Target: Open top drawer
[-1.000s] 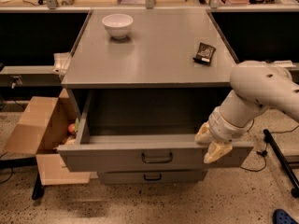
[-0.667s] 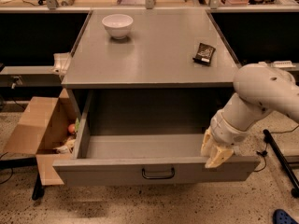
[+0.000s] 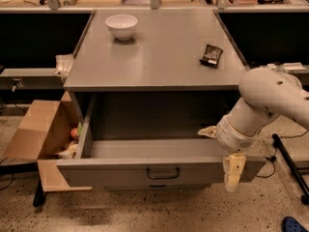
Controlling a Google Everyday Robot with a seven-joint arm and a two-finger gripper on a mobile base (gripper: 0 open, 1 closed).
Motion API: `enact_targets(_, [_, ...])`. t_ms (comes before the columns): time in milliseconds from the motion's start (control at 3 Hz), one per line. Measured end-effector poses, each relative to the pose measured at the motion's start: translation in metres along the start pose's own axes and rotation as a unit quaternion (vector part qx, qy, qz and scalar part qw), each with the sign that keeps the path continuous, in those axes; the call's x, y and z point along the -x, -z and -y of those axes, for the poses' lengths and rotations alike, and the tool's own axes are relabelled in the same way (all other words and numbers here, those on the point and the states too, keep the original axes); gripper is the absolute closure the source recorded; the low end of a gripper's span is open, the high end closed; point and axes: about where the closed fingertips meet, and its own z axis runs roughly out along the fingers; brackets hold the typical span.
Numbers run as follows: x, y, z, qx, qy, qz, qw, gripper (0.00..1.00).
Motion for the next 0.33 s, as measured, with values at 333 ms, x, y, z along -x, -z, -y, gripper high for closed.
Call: enact_targets(333, [0.0,0.0,0.0,0.0,0.0,0.0,1.0,0.0])
